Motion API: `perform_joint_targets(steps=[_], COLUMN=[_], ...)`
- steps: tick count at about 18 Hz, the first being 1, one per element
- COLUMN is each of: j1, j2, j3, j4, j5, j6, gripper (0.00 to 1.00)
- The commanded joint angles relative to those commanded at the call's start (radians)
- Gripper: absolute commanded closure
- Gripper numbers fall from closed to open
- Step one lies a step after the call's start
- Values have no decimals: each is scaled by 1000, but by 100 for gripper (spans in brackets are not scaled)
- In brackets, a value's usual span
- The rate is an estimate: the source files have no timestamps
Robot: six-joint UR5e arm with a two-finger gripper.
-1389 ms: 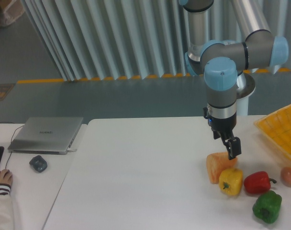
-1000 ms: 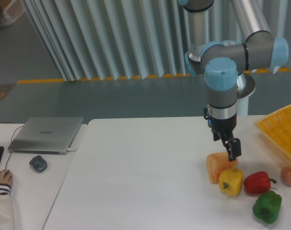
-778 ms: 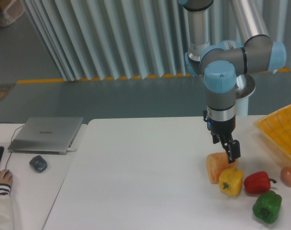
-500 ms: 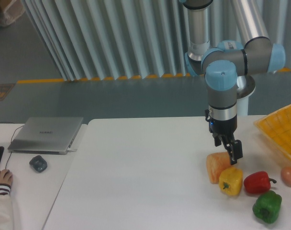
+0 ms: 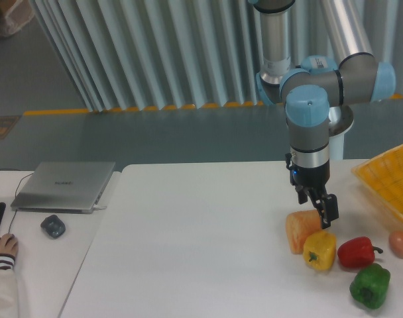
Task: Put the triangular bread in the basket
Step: 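Hover the open gripper above the orange triangular bread, then lower the gripper down onto the triangular bread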
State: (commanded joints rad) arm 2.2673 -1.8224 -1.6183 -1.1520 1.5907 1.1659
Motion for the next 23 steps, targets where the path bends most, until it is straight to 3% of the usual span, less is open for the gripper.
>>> perform_joint_targets(steps=[8, 14, 23], j1=[-60, -91, -97], j2=[-54, -64, -57], j3=[8, -21, -78], j4=[26, 17, 6], j5=[53, 132, 196], j6=[-140, 30, 104], gripper=[0, 0, 0])
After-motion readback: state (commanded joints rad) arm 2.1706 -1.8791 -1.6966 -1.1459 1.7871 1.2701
